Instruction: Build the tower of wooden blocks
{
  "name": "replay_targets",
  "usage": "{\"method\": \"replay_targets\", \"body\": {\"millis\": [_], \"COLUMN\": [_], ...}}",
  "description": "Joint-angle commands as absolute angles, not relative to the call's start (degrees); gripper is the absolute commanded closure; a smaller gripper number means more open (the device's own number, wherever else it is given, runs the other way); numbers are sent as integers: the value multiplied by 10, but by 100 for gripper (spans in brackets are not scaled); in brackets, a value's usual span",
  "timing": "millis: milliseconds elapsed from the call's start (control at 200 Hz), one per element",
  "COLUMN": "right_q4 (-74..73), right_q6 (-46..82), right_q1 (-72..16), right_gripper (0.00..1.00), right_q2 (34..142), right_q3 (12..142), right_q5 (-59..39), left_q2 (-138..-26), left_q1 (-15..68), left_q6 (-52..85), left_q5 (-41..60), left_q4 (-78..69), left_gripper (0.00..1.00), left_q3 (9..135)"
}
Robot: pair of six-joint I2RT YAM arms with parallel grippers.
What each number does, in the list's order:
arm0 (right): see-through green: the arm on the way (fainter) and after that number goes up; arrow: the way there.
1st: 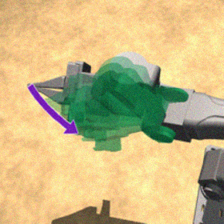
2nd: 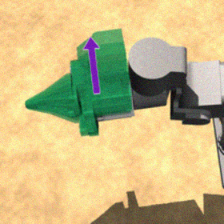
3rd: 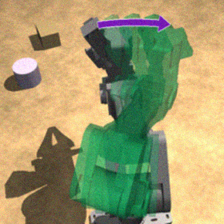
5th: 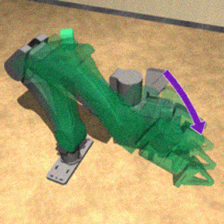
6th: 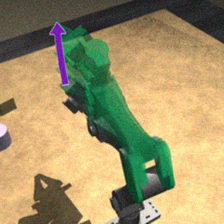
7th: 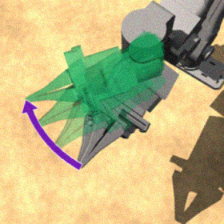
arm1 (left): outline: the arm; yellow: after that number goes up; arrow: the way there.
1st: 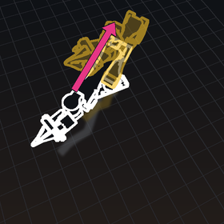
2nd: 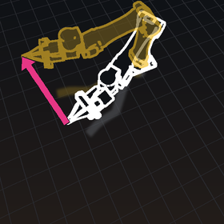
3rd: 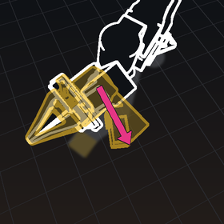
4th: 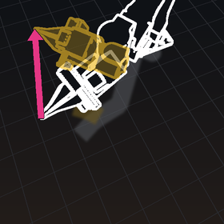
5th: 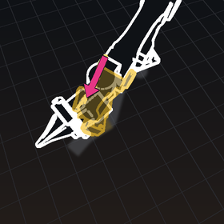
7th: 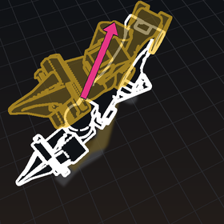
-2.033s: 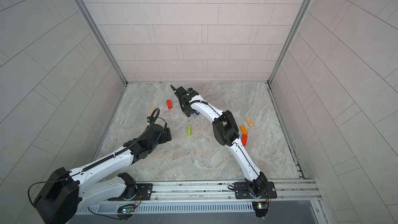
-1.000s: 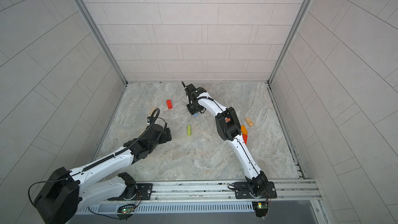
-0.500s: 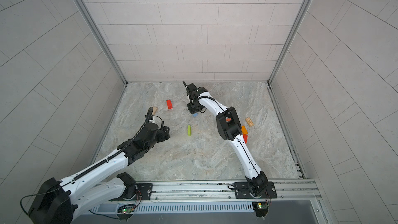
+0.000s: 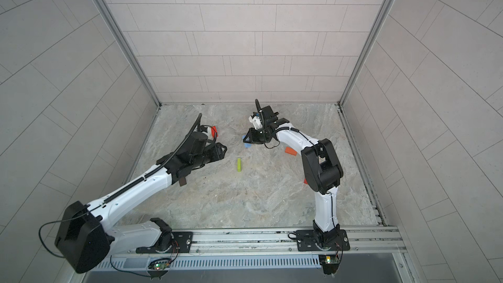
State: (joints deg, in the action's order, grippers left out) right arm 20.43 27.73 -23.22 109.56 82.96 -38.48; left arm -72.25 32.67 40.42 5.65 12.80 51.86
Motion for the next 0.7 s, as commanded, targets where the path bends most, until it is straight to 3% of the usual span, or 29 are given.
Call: {"method": "replay_targets", "body": {"millis": [0,175,345,696], "right_q4": [88,-32,-92,-183], "right_q6": [338,394,422,465], "right_q1": [-223,-222,-218,-211], "right_gripper": [88,88,88,88], "right_q2": [1045,977,960,960], "right_q3": [750,628,588,554], "right_q5": [-451,-476,-501,-534], "left_q2": [-761,-852,-936,-974], "left_q1": [333,366,377,381], "left_q6": [402,394,394,386], "left_q5": [100,107,141,127], "left_q4": [141,165,206,224], "left_gripper": [46,45,44,49], "left_q3": [567,657,729,753]}}
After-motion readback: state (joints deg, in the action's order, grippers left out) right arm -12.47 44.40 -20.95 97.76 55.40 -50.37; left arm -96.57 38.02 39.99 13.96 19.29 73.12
